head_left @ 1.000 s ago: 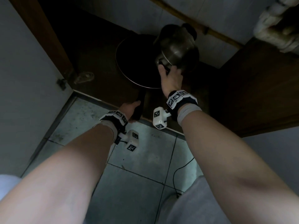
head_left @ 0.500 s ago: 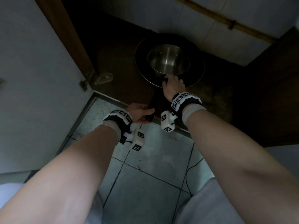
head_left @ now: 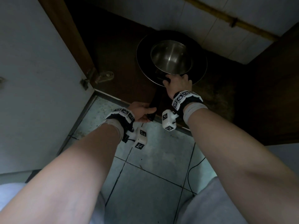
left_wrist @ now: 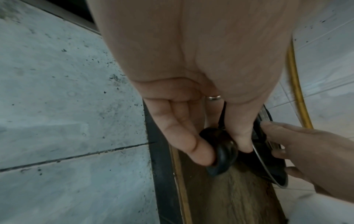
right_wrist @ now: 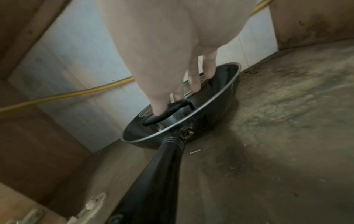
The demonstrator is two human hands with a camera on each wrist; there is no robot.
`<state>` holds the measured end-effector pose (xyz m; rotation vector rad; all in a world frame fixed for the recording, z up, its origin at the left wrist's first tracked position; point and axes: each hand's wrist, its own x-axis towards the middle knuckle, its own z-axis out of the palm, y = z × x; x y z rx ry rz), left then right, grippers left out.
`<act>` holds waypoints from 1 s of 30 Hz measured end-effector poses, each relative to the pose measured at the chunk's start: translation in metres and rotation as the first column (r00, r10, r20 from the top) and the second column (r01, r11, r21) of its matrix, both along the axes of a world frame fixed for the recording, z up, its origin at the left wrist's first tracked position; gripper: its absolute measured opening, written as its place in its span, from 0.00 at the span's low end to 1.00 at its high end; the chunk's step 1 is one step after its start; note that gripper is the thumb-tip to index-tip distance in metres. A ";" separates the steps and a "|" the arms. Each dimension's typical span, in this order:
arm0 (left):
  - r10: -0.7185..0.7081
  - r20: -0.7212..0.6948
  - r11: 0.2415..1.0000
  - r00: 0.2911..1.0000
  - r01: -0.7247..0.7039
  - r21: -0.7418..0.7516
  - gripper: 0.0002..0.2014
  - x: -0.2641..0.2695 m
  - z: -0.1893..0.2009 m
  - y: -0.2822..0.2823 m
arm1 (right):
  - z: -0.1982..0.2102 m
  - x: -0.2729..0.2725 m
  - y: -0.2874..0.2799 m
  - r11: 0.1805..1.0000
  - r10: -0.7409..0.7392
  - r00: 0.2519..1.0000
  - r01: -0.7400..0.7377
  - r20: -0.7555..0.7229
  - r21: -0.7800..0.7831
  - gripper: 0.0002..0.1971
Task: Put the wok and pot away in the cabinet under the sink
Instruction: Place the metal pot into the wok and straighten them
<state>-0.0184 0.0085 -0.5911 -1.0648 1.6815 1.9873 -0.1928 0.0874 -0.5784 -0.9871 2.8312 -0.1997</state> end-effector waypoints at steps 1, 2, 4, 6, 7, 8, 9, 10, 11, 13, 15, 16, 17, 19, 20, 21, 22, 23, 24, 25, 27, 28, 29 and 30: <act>-0.006 0.000 1.000 1.000 0.006 -0.009 0.21 0.000 0.001 0.000 | 0.000 -0.001 0.000 1.000 -0.013 1.000 0.013 -0.008 0.004 0.21; -0.011 -0.002 1.000 1.000 0.011 -0.016 0.21 0.000 0.001 -0.001 | 0.000 -0.001 0.000 1.000 -0.025 1.000 0.025 -0.007 0.002 0.21; -0.010 0.002 1.000 1.000 0.010 -0.019 0.21 0.000 0.000 -0.001 | -0.003 -0.003 0.002 0.999 -0.031 0.999 0.032 0.008 -0.014 0.19; -0.018 0.012 1.000 1.000 0.018 -0.022 0.20 0.000 0.000 -0.001 | -0.004 -0.005 0.005 1.000 -0.018 1.000 0.018 0.017 -0.023 0.19; -0.026 0.017 0.999 1.000 0.027 -0.024 0.20 -0.001 0.000 -0.001 | -0.003 -0.006 0.006 1.000 -0.009 1.000 0.010 0.020 -0.022 0.19; -0.034 0.019 0.999 0.999 0.034 -0.025 0.20 -0.001 0.000 0.000 | -0.003 -0.006 0.006 1.000 -0.002 1.000 0.003 0.023 -0.023 0.19; -0.041 0.022 0.999 0.999 0.042 -0.030 0.21 -0.002 0.001 0.001 | -0.003 -0.006 0.007 1.000 0.000 1.000 0.001 0.030 -0.028 0.20; -0.043 0.020 0.998 0.999 0.044 -0.041 0.21 -0.002 0.002 0.001 | -0.003 -0.004 0.007 0.999 -0.007 0.999 0.008 0.035 -0.040 0.20; -0.037 0.015 0.998 0.999 0.038 -0.053 0.22 -0.003 0.002 0.002 | -0.003 -0.001 0.008 0.998 -0.025 0.999 0.027 0.038 -0.065 0.20; -0.019 0.015 0.998 1.000 0.020 -0.065 0.24 -0.005 0.002 0.002 | -0.001 0.006 0.011 0.982 -0.089 0.995 0.095 0.048 -0.164 0.18; -0.002 0.028 0.998 1.000 0.003 -0.063 0.24 -0.008 0.002 0.002 | 0.005 0.013 0.014 0.949 -0.153 0.981 0.180 0.120 -0.259 0.15; 0.009 0.037 0.998 0.999 -0.007 -0.060 0.24 -0.008 0.002 0.002 | 0.006 0.017 0.015 0.942 -0.170 0.967 0.216 0.190 -0.257 0.13; 0.027 0.039 0.998 0.999 -0.024 -0.063 0.23 -0.010 0.002 0.003 | 0.007 0.020 0.016 0.952 -0.170 0.944 0.232 0.284 -0.200 0.14; 0.053 0.033 0.996 0.998 -0.050 -0.075 0.23 -0.012 0.000 0.005 | 0.006 0.028 0.019 0.980 -0.165 0.849 0.200 0.502 -0.015 0.22; 0.050 0.030 0.996 0.998 -0.047 -0.077 0.21 -0.012 -0.001 0.006 | 0.006 0.032 0.022 0.978 -0.191 0.780 0.199 0.596 0.053 0.26; 0.031 0.024 0.997 0.999 -0.029 -0.078 0.20 -0.013 -0.002 0.008 | 0.006 0.034 0.026 0.972 -0.221 0.719 0.214 0.659 0.093 0.27; -0.010 0.024 0.997 1.000 0.012 -0.081 0.19 -0.014 -0.003 0.009 | 0.006 0.035 0.031 0.966 -0.248 0.686 0.233 0.684 0.116 0.25; -0.061 0.024 0.995 0.998 0.062 -0.084 0.18 -0.016 -0.002 0.012 | 0.005 0.033 0.036 0.960 -0.268 0.677 0.250 0.686 0.128 0.22; -0.101 0.026 0.991 0.995 0.103 -0.091 0.16 -0.018 0.000 0.016 | 0.008 0.031 0.041 0.955 -0.284 0.677 0.262 0.679 0.139 0.19; -0.111 0.024 0.988 0.993 0.113 -0.101 0.15 -0.021 0.002 0.020 | 0.010 0.026 0.046 0.951 -0.299 0.685 0.268 0.664 0.152 0.18; -0.064 0.035 0.992 0.997 0.067 -0.103 0.13 -0.027 0.004 0.027 | 0.013 0.017 0.056 0.942 -0.333 0.718 0.271 0.611 0.196 0.21; -0.026 0.042 0.994 0.999 0.030 -0.110 0.12 -0.030 0.004 0.030 | 0.014 0.011 0.063 0.938 -0.347 0.742 0.265 0.573 0.225 0.23; 0.010 0.046 0.993 0.999 -0.005 -0.115 0.11 -0.032 0.004 0.032 | 0.015 0.005 0.070 0.933 -0.358 0.767 0.265 0.533 0.245 0.23; 0.040 0.050 0.992 0.998 -0.034 -0.120 0.09 -0.034 0.002 0.031 | 0.017 -0.001 0.079 0.925 -0.374 0.787 0.277 0.490 0.261 0.22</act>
